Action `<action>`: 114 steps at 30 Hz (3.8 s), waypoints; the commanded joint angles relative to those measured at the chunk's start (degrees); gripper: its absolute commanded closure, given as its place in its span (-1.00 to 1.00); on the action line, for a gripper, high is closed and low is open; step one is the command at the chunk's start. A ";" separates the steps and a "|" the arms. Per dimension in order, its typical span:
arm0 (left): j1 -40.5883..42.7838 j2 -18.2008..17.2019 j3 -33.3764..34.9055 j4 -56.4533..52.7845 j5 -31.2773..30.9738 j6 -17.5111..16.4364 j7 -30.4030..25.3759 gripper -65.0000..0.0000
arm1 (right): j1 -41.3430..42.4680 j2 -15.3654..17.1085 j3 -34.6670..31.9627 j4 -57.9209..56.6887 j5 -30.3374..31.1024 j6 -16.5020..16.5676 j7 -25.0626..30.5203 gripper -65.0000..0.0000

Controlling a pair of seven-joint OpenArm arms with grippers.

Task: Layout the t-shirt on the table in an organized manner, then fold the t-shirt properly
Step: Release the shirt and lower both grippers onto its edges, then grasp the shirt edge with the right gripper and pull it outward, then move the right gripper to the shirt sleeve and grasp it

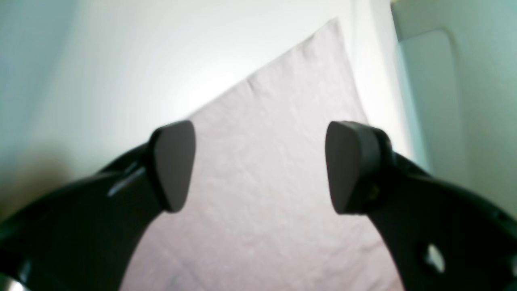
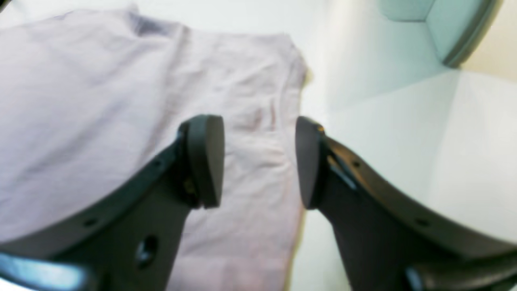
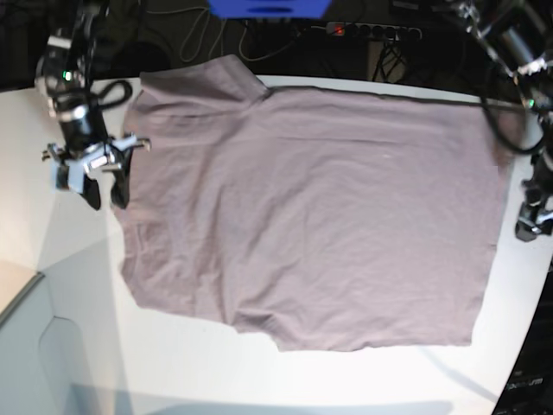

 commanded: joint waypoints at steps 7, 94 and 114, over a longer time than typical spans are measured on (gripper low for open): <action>-11.20 -0.79 10.39 -12.66 9.74 -0.38 -2.26 0.06 | 18.96 4.54 0.05 -16.92 0.68 -0.18 -8.60 0.70; 1.90 -2.37 9.95 -26.64 26.62 -0.56 -17.03 1.00 | 36.81 12.71 -19.47 -44.61 0.77 -0.18 -5.96 1.00; 0.75 -1.58 9.95 -26.64 26.62 -0.56 -16.59 1.00 | -0.64 11.04 -35.73 8.93 0.68 -0.18 -6.13 1.00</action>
